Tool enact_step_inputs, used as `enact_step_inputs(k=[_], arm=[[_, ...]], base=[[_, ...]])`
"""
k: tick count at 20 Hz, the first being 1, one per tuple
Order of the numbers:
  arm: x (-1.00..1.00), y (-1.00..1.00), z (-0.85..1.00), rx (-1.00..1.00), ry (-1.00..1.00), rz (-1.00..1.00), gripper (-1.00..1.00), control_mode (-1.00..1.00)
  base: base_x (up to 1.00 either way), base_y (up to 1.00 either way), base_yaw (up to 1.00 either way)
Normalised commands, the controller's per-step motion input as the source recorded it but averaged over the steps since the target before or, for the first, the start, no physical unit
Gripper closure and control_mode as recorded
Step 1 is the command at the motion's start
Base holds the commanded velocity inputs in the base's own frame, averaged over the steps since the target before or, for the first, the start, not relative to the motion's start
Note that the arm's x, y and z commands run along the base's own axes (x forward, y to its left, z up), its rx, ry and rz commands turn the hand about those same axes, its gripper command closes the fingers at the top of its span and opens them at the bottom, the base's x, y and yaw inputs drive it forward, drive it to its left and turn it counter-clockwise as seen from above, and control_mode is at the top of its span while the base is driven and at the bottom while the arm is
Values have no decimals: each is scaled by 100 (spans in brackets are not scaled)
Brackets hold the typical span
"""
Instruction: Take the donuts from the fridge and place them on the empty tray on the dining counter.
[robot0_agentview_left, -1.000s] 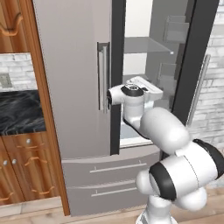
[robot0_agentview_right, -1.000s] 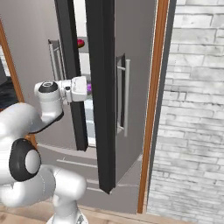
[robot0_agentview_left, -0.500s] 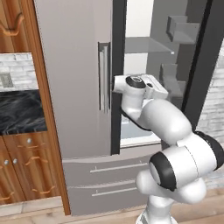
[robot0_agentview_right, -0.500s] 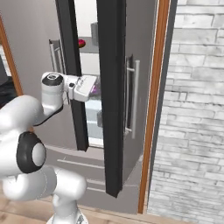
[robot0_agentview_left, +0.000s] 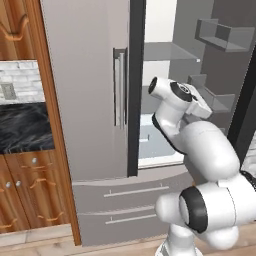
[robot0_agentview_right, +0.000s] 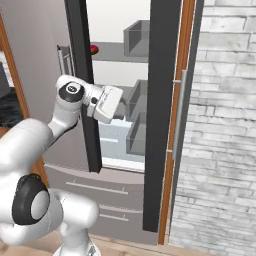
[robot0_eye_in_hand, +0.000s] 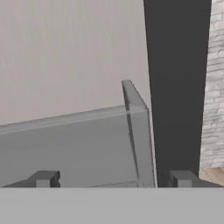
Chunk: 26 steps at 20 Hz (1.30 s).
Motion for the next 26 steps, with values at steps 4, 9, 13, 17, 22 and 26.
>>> enact_step_inputs(k=[4,9,13,17,22,26], arm=[[-67,6,67,0,-1,1,-100,-100],[-99,73,96,-8,24,22,-100,-100],[-62,100,32,-1,30,55,-100,-100],[-40,100,-34,14,3,58,-100,-100],[-29,100,-32,2,-6,65,-100,-100],[-9,100,-34,-2,-24,62,-100,-100]], base=[[0,0,0],[0,0,0],[0,0,0],[0,0,0],[0,0,0],[0,0,0]])
